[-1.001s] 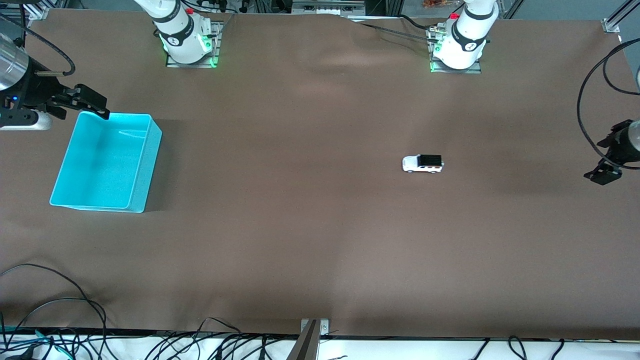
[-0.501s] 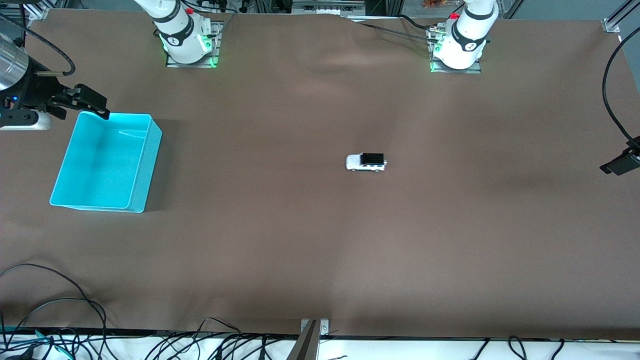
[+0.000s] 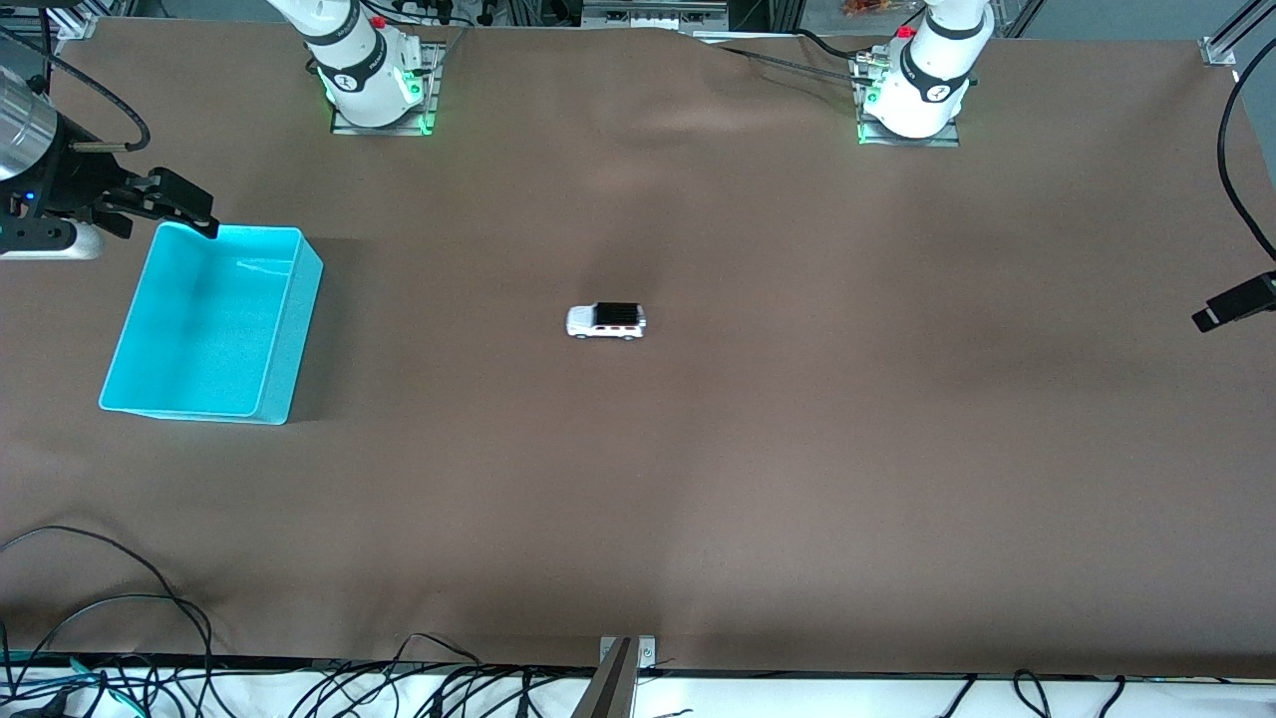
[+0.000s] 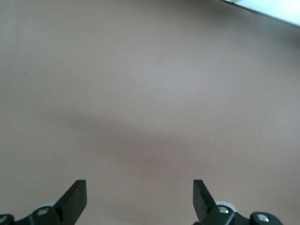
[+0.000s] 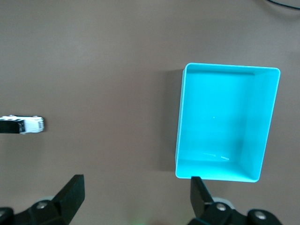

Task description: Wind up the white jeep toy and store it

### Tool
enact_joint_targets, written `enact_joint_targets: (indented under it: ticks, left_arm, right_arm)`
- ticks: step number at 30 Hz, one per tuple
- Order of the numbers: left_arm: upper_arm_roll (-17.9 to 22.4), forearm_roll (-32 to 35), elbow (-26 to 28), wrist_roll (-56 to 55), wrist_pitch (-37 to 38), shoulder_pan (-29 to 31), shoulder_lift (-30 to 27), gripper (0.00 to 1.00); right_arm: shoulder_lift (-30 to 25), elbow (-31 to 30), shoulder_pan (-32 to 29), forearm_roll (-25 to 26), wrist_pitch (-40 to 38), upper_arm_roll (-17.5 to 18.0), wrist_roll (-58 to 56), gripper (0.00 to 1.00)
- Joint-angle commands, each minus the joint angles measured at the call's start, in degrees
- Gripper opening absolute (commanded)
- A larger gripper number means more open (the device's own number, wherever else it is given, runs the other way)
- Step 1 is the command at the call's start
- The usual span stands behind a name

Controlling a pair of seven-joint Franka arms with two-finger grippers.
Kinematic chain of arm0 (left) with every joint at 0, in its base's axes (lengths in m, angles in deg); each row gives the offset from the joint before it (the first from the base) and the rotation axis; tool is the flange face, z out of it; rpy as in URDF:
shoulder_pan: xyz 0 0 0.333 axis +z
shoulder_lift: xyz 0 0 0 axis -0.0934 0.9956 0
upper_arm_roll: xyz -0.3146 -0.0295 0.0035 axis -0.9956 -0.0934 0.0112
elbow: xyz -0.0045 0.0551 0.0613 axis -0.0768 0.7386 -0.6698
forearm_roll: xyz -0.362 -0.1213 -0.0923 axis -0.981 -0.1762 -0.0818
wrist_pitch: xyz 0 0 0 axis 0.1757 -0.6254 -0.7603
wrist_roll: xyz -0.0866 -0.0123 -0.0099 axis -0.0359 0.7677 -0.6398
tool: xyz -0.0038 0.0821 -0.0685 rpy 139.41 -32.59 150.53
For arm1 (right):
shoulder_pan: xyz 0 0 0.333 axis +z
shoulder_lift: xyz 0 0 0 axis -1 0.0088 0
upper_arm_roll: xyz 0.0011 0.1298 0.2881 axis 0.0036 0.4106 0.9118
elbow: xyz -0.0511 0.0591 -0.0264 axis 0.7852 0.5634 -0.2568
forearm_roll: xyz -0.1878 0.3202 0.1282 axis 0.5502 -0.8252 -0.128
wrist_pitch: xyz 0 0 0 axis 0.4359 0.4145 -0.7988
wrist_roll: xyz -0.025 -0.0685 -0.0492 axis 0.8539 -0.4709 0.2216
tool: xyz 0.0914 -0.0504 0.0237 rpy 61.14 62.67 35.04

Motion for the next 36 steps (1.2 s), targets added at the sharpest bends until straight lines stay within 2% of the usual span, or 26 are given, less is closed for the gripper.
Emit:
enact_joint_targets:
  ticks: [1, 36]
  left_arm:
    - [0.23, -2.15, -1.71, 9.42, 3.53, 0.22, 0.34, 1.00]
    - [-1.18, -1.36, -0.39, 9.35, 5.11, 0.04, -0.72, 1.00]
  right_arm:
    - [0.14, 0.93, -0.30, -0.04, -0.26, 0.30, 0.39, 1.00]
    - [0.14, 0.93, -0.30, -0.04, -0.26, 0.30, 0.39, 1.00]
